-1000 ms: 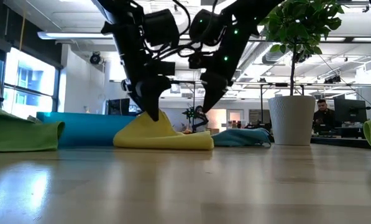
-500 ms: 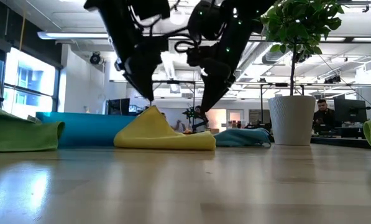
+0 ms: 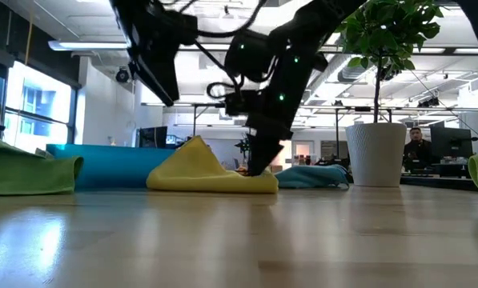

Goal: Fold microfiber towels
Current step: Put the folded yellow microfiber cloth into the bin

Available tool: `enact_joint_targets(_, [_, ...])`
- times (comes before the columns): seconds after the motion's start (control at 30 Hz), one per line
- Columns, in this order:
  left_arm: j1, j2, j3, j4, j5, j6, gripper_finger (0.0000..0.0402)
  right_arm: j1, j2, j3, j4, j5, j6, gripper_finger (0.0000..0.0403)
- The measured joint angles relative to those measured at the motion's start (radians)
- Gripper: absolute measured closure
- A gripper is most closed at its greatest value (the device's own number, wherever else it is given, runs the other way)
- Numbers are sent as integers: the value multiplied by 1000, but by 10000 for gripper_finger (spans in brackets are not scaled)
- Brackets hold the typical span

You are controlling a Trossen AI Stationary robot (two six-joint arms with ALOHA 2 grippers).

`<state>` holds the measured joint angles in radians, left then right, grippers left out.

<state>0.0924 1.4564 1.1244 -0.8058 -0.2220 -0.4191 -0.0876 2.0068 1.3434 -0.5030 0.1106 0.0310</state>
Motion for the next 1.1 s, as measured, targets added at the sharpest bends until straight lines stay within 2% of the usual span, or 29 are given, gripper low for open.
enact_joint_targets(0.27, [-95, -21, 1, -4, 15, -90, 218, 60, 11, 0, -31, -53, 78, 264])
enact_joint_targets(0.67, [-264, -20, 1, -5, 167, -131, 218, 271, 11, 0, -72, -127, 289, 264])
enact_joint_targets(0.73, [-299, -20, 1, -5, 170, -146, 218, 316, 6, 0, -70, -92, 348, 264])
enact_joint_targets(0.93, [-371, -16, 1, -5, 111, -253, 218, 439, -32, 0, -67, 123, 525, 264])
enact_joint_targets(1.1, [-384, -15, 1, 4, 50, -389, 218, 498, -90, 0, -127, 220, 657, 264])
